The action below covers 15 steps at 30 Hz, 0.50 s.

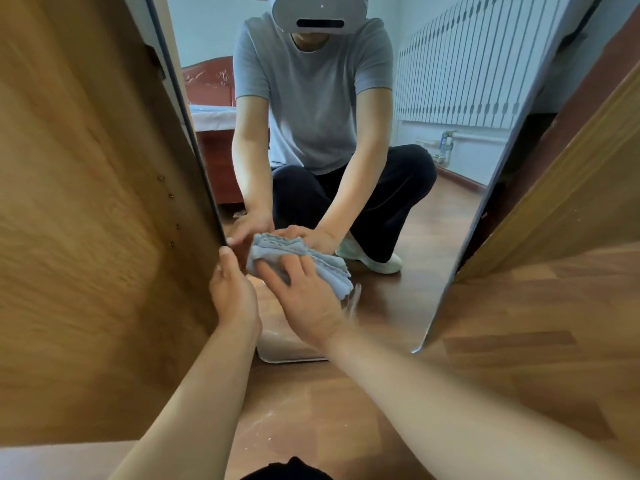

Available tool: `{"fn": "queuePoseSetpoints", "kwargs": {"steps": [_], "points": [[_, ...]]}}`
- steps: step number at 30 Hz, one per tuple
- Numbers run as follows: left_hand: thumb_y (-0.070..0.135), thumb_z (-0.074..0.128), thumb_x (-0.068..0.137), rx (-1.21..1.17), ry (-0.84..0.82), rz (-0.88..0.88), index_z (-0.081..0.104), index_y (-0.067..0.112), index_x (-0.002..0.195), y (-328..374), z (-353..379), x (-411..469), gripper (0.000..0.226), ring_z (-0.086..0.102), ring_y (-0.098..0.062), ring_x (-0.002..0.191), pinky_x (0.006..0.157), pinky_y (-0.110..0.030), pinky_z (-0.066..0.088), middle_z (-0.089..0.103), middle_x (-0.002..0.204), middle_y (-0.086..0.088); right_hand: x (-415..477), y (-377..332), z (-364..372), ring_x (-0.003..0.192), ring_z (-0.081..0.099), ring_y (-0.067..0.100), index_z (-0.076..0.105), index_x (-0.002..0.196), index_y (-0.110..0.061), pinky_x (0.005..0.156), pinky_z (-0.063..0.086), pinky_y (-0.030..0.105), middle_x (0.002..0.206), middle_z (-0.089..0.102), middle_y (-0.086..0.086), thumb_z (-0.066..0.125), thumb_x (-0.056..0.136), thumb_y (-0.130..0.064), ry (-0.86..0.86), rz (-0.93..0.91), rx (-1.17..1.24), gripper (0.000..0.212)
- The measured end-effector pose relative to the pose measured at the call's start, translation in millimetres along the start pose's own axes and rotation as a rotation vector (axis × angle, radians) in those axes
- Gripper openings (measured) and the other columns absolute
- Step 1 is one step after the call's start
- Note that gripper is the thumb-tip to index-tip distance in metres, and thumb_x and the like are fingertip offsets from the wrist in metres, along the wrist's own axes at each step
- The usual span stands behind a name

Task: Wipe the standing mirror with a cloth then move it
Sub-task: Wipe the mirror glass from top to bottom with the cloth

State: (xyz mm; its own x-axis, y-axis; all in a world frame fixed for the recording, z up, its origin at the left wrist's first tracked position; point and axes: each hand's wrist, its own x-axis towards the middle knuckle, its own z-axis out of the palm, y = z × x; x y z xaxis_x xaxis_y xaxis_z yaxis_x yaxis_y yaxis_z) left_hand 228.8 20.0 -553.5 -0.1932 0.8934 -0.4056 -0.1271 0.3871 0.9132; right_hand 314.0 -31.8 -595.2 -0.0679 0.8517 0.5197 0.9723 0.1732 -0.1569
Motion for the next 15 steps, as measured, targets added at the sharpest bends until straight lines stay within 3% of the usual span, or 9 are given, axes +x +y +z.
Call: {"fn": "queuePoseSetpoints", "kwargs": {"steps": [4,7,9,11,15], "points": [[0.042,0.04,0.097,-0.041,-0.04,-0.038,0.064,0.014,0.106,-2.8,-5.6,-2.5,0.037,0.065,-0.017,0.09,0.076,-0.028,0.051,0.068,0.097,-0.004,6.5,-14.4,11.4,0.095,0.054,0.033,0.051,0.133,-0.012,0.074,0.056,0.04,0.112,0.055,0.014,0.07,0.072,-0.008,-0.062,-0.07,0.03,0.063],[0.04,0.04,0.098,-0.05,-0.027,-0.072,0.062,0.018,0.085,-8.6,-9.7,-1.8,0.034,0.063,-0.014,0.081,0.067,-0.024,0.049,0.066,0.085,-0.001,3.1,-14.5,20.4,0.09,0.053,0.029,0.056,0.129,-0.012,0.071,0.055,0.037,0.108,0.058,0.012,0.049,0.081,-0.008,-0.069,-0.123,-0.018,0.049],[0.041,0.039,0.098,-0.039,-0.024,-0.082,0.059,0.02,0.082,-13.1,-11.3,-2.6,0.033,0.062,-0.012,0.079,0.065,-0.022,0.047,0.064,0.083,0.001,-1.2,-10.7,23.6,0.088,0.053,0.027,0.059,0.125,-0.013,0.068,0.053,0.035,0.104,0.059,0.01,0.038,0.083,-0.011,-0.062,-0.144,-0.037,0.047],[0.043,0.038,0.098,-0.004,-0.032,-0.093,0.059,0.019,0.085,-14.9,-11.4,-3.4,0.034,0.061,-0.012,0.08,0.068,-0.024,0.047,0.063,0.085,0.001,-7.6,-5.2,24.8,0.085,0.055,0.027,0.06,0.123,-0.015,0.064,0.054,0.036,0.099,0.06,0.01,0.038,0.085,-0.011,-0.039,-0.147,-0.053,0.044],[0.049,0.038,0.095,0.022,-0.009,-0.101,0.056,0.011,0.122,-15.6,-8.3,-1.5,0.05,0.058,-0.019,0.108,0.1,-0.034,0.044,0.063,0.118,-0.003,-27.2,13.8,23.6,0.079,0.054,0.027,0.051,0.122,-0.019,0.056,0.052,0.036,0.096,0.053,0.009,0.044,0.084,-0.004,0.068,-0.076,-0.114,0.042]]}}
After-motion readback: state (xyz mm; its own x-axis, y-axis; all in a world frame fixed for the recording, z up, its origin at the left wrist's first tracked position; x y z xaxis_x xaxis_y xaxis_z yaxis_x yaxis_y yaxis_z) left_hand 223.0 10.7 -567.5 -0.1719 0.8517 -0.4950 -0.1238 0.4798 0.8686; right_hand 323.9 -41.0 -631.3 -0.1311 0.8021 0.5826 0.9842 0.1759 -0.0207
